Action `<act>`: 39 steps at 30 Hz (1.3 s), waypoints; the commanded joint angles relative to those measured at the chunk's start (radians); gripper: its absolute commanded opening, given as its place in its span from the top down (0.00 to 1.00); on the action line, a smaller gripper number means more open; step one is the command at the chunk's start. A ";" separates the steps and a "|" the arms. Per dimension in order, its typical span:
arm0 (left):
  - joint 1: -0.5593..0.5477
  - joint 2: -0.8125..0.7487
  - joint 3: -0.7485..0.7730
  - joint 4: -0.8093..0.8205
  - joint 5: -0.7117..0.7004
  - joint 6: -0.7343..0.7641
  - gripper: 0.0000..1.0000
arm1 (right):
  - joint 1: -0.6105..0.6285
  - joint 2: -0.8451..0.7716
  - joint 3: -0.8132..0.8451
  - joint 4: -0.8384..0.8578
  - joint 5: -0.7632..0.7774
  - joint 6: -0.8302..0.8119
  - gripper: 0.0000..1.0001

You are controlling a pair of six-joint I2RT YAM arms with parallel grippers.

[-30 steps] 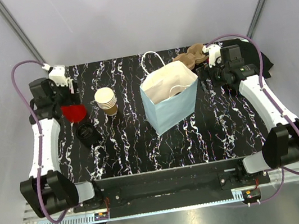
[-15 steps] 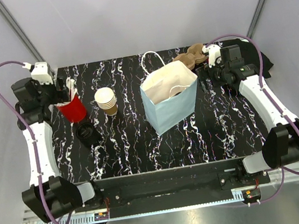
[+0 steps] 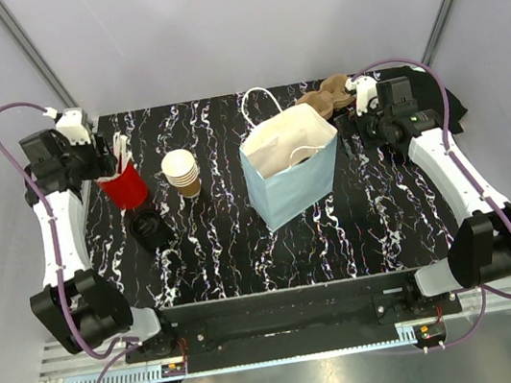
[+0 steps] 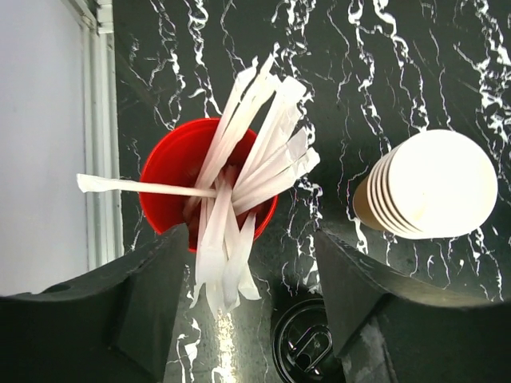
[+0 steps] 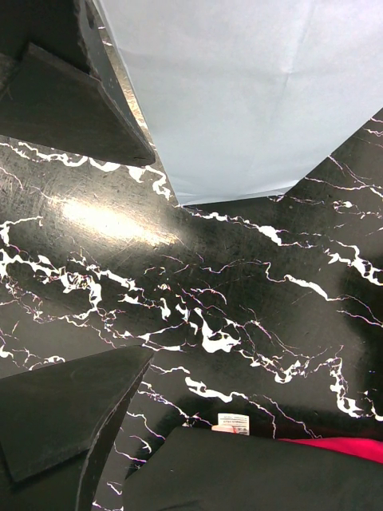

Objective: Pack the takeout coffee

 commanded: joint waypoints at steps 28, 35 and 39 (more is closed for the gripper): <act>0.013 0.050 0.091 -0.094 -0.026 0.004 0.54 | -0.006 0.006 -0.003 0.025 -0.026 0.018 0.02; 0.013 0.053 0.091 -0.101 -0.026 0.004 0.67 | -0.006 0.006 -0.005 0.025 -0.029 0.021 0.03; 0.013 0.050 0.087 -0.104 -0.032 0.007 0.71 | -0.006 0.006 -0.005 0.025 -0.032 0.021 0.03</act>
